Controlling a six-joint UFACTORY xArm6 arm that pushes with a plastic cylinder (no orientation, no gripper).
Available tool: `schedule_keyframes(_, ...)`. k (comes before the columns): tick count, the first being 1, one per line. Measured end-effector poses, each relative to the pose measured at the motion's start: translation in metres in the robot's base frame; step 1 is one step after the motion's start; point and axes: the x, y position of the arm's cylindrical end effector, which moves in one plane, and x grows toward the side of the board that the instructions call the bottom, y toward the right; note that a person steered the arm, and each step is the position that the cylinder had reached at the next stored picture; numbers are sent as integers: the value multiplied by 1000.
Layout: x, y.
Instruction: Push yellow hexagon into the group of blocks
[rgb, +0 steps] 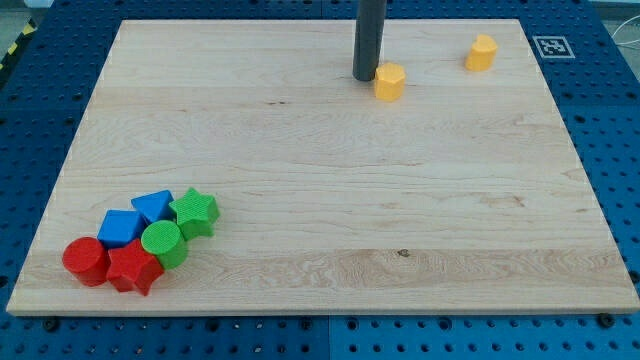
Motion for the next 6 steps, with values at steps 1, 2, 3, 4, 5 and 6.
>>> schedule_keyframes(1, -25, 17)
schedule_keyframes(2, -26, 69)
schedule_keyframes(3, 6, 102)
schedule_keyframes(4, 22, 65)
schedule_keyframes(5, 25, 9)
schedule_keyframes(6, 26, -51)
